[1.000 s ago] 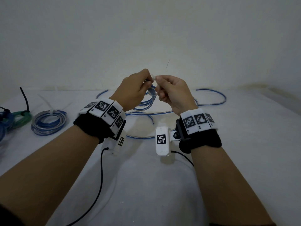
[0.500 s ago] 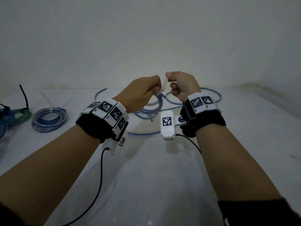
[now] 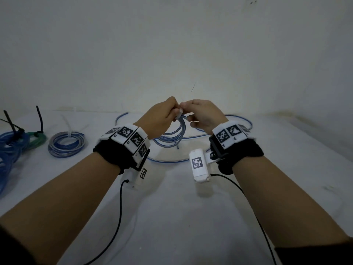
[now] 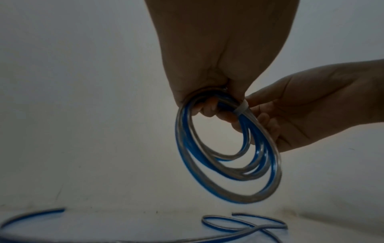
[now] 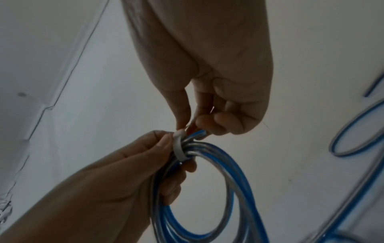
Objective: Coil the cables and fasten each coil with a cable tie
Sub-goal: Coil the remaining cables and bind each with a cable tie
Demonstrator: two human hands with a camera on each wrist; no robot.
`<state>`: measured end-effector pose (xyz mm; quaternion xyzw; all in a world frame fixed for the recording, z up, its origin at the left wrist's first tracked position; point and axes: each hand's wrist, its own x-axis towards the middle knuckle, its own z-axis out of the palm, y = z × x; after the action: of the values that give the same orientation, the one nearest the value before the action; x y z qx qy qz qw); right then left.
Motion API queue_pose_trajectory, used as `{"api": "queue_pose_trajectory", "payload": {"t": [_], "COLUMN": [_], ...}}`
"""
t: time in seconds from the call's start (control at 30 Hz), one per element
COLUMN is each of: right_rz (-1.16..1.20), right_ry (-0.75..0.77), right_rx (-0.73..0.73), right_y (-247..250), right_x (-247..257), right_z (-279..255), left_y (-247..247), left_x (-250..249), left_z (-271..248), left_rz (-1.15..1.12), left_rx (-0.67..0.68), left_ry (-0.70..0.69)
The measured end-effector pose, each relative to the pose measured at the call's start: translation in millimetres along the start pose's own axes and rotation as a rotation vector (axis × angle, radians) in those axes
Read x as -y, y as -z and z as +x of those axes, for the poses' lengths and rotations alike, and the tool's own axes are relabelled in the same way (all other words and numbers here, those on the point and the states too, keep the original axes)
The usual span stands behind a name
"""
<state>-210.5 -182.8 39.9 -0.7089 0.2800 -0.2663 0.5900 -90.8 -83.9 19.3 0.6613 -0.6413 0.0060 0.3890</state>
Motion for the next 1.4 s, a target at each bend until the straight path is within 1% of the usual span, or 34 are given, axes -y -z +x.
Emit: {"api": "queue_pose_trajectory", "payload": {"t": [0.07, 0.17, 0.33, 0.6, 0.7, 0.73, 0.8, 0.87, 0.93, 1.0, 1.1, 1.17, 1.23, 1.3, 1.4], "right_rz": [0.007, 0.032, 0.031, 0.023, -0.01, -0.034, -0.098, -0.141, -0.135, -0.104, -0.056, -0.031, -0.031, -0.053, -0.078], "right_ry": [-0.005, -0.055, -0.091, -0.126, -0.095, -0.063, 0.024, 0.1, 0.158, 0.187, 0.148, 0.135, 0.13, 0.12, 0.079], "right_rx": [-0.033, -0.092, -0.167, -0.171, -0.137, -0.113, -0.063, -0.018, -0.013, 0.02, 0.132, 0.113, 0.084, 0.091, 0.129], "right_y": [-6, -15, -26, -37, -42, -43, -46, -50, -59, -73, -99, -113, -124, -134, -148], "right_x": [0, 2, 14, 21, 21, 21, 24, 30, 34, 36, 35, 35, 36, 35, 33], "right_z": [0, 2, 7, 13, 11, 9, 3, -5, -12, -17, -25, -25, -22, -19, -14], "left_y": [2, 7, 13, 28, 32, 34, 38, 44, 52, 60, 69, 76, 84, 93, 110], "left_x": [-1, 1, 2, -1, -1, 0, 3, 8, 13, 16, 15, 17, 17, 19, 30], "left_z": [-3, -9, -15, -19, -25, -28, -32, -34, -37, -40, -45, -51, -61, -71, -82], "left_rz": [0.006, 0.003, 0.006, 0.121, 0.11, 0.089, 0.059, 0.028, -0.032, -0.096, -0.259, -0.372, -0.508, -0.538, -0.49], "left_rx": [0.015, 0.031, 0.015, 0.033, 0.031, 0.019, -0.047, -0.168, -0.284, -0.349, -0.361, -0.353, -0.349, -0.331, -0.298], "left_ry": [-0.013, -0.059, -0.078, -0.078, -0.058, -0.044, 0.004, 0.092, 0.195, 0.277, 0.396, 0.453, 0.459, 0.454, 0.464]}}
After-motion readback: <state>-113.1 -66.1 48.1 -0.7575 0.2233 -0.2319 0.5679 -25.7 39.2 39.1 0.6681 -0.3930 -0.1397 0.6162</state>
